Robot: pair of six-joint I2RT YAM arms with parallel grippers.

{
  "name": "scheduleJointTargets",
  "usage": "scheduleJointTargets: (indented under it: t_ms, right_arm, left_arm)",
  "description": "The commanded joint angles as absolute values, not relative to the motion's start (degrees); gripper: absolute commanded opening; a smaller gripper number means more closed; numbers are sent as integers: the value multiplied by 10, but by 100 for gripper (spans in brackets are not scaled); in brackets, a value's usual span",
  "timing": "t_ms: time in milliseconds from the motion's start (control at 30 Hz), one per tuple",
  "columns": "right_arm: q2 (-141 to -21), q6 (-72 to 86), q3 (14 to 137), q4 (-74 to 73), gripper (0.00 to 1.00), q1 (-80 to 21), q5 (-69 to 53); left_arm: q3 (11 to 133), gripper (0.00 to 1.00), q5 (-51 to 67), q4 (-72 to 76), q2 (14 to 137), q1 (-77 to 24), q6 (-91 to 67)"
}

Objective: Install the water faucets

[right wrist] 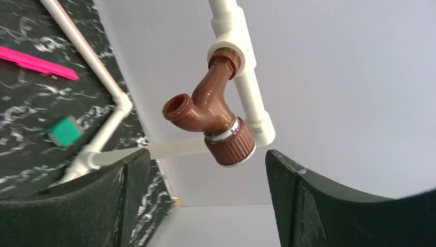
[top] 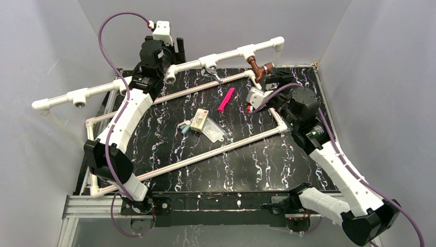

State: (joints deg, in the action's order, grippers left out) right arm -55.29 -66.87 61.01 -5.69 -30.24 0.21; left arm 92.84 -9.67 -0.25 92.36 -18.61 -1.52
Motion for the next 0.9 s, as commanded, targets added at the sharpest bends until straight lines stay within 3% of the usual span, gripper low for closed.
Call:
scheduleJointTargets:
  t_ms: [0, 200, 633, 867]
  right_arm:
    - [-574, -798, 590, 68, 90, -305, 28]
    - [-623, -884, 586, 137, 89, -313, 68]
    - [-703, -918, 601, 213, 80, -318, 114]
    - [-715, -904, 601, 222, 59, -318, 126]
  left_arm:
    - [881, 76, -98, -117, 964, -189, -11]
    - [874, 76, -94, -115, 960, -189, -14]
    - [869, 76, -94, -112, 953, -189, -12]
    - [865, 76, -95, -110, 950, -189, -11]
